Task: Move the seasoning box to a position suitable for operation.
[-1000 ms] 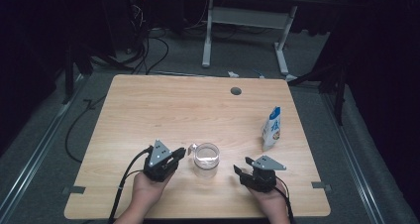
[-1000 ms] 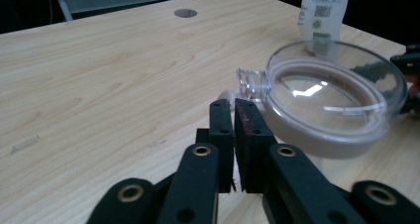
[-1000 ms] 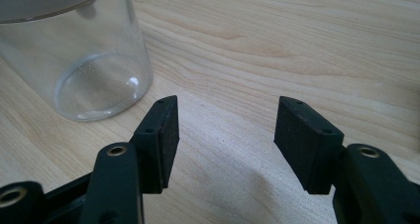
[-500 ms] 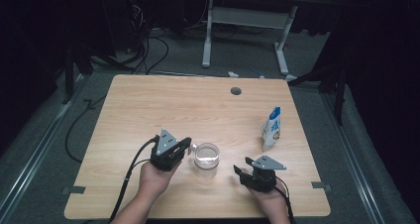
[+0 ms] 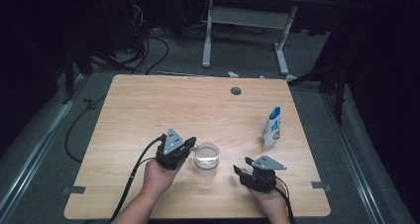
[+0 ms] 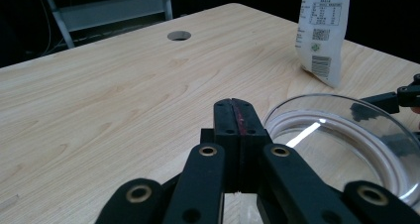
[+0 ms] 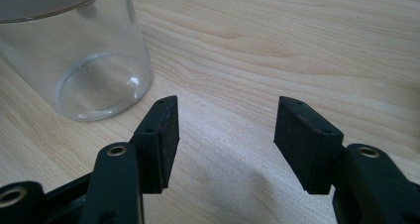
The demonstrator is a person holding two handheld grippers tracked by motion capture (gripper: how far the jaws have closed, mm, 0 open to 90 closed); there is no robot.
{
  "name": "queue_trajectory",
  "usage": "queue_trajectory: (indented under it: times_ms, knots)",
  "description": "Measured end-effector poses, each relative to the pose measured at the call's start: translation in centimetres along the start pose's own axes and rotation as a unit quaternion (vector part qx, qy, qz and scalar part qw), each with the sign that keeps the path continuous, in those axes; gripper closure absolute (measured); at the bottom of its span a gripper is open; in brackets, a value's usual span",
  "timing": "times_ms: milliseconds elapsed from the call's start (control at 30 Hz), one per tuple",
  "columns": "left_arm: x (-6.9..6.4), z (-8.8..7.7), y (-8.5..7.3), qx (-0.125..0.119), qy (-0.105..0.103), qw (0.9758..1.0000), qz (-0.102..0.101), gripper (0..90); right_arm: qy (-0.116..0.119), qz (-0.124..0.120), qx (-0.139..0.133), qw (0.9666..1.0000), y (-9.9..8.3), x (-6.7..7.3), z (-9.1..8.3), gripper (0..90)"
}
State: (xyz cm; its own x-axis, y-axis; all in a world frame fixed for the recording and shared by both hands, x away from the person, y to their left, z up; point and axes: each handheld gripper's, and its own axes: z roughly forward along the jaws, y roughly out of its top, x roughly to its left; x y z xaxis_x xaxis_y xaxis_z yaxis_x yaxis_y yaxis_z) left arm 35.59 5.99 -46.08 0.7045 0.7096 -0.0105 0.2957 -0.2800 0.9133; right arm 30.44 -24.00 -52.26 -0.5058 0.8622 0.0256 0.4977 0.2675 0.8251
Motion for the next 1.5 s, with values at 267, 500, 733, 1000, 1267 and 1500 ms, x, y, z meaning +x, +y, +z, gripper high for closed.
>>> queue_trajectory:
  times_ms: [267,500,733,1000,1267,1500]
  knots:
    - [-0.1,0.0,-0.1,0.000,0.003,1.0000,0.008,89.9,-0.002,-0.004,0.001,1.0000,0.0,0.0,0.0,43.0]
    - [-0.2,-0.1,-0.2,-0.002,0.004,0.9999,0.010,89.9,-0.002,-0.004,0.002,1.0000,0.0,0.1,0.0,44.2]
    - [-0.2,-0.1,-0.3,-0.005,0.004,0.9999,0.009,90.0,0.004,-0.009,-0.002,1.0000,0.1,0.2,0.0,49.3]
    - [-0.2,-0.1,-0.4,-0.007,0.004,0.9999,0.008,90.0,0.001,-0.018,-0.014,0.9997,0.3,0.4,-0.3,57.0]
    - [-0.2,-0.1,-0.4,-0.008,0.006,0.9999,0.010,90.0,0.004,-0.032,-0.015,0.9994,0.5,1.0,-0.2,65.1]
    - [-0.2,-0.1,-0.4,-0.009,0.006,0.9999,0.008,90.0,0.013,-0.036,-0.024,0.9990,0.9,1.5,-0.4,69.9]
